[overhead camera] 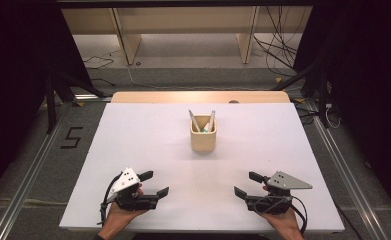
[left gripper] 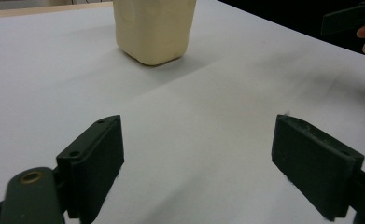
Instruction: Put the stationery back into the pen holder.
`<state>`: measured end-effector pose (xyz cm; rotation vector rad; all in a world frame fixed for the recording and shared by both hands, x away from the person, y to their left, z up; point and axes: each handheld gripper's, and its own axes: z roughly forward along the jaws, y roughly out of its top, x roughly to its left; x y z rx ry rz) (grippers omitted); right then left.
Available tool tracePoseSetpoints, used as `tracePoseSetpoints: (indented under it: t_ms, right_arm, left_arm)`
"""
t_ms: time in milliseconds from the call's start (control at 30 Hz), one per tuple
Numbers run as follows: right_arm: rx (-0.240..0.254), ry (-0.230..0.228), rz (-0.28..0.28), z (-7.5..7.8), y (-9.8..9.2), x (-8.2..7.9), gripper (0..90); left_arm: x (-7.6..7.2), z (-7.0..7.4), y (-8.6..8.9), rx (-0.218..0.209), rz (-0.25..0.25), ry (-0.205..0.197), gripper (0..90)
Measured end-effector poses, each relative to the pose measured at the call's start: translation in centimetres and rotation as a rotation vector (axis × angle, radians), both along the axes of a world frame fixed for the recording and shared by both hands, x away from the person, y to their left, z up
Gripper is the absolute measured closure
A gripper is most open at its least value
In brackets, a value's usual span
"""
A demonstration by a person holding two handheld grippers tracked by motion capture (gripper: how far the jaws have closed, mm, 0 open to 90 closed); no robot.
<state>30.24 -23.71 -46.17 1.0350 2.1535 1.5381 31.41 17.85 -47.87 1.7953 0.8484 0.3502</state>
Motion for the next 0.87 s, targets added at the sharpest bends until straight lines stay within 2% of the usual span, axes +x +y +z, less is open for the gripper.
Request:
tracePoseSetpoints:
  t_ms: [867]
  right_arm:
    - [0.001, 0.0, -0.015, -0.31, -0.16, 0.2, 22.9]
  left_arm:
    - [0.04, -0.09, 0.01, 0.002, -0.003, 0.001, 16.6]
